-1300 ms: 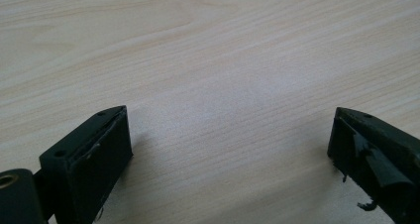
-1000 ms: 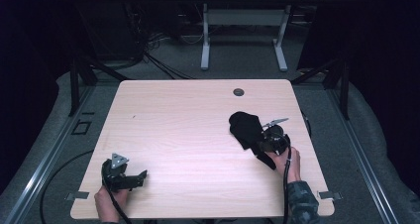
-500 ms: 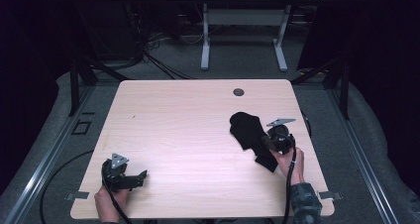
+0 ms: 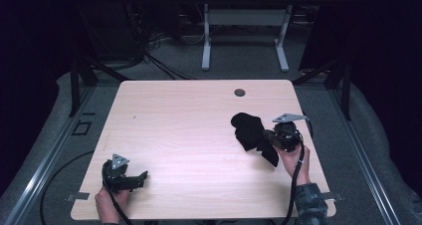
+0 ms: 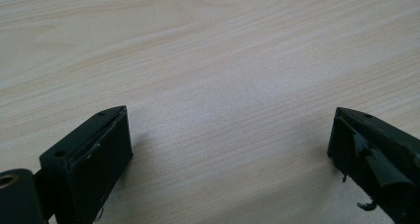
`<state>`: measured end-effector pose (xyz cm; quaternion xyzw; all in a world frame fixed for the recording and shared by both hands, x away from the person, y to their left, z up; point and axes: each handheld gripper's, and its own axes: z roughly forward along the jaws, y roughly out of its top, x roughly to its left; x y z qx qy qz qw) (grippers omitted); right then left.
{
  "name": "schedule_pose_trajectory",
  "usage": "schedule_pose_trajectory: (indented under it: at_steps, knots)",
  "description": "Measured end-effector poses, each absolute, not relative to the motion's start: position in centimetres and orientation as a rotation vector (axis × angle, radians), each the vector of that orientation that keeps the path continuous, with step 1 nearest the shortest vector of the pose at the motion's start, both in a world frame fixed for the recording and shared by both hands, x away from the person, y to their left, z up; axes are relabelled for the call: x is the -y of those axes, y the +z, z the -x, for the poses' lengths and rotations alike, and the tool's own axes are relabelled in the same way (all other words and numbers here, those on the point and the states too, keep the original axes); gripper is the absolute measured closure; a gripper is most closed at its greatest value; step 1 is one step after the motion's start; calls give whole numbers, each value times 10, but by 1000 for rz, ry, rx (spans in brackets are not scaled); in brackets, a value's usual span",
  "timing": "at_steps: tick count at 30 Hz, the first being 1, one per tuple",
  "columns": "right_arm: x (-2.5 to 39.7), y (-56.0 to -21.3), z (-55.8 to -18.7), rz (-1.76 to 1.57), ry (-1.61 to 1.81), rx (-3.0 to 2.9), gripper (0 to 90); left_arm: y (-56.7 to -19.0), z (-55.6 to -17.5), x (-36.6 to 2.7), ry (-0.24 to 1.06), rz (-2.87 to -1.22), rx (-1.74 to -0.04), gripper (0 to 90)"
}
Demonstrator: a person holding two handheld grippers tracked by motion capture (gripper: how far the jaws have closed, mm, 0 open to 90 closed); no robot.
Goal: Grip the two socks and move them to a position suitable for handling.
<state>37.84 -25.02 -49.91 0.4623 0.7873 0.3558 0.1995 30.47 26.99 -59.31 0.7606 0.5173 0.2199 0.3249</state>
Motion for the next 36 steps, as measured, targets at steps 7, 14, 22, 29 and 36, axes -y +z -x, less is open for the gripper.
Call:
schedule_pose_trajectory:
  at_steps: [7, 14, 22, 29, 36]
  knots:
    - [245, -481, -370, -1234, 1026, -2194, 874, -593, -305, -270, 577, -1994, -1356, 31]
    - [239, -466, -362, -1181, 1083, -2203, 874, -593, -305, -270, 577, -1994, -1356, 31]
    - [225, -444, -345, -1081, 1160, -2212, 874, -593, -305, -270, 577, -1994, -1356, 31]
    - [212, -432, -335, -1012, 1201, -2228, 874, -593, -305, -270, 577, -1994, -1356, 31]
    - [196, -424, -326, -935, 1248, -2253, 874, -593, -305, -270, 577, -1994, -1356, 31]
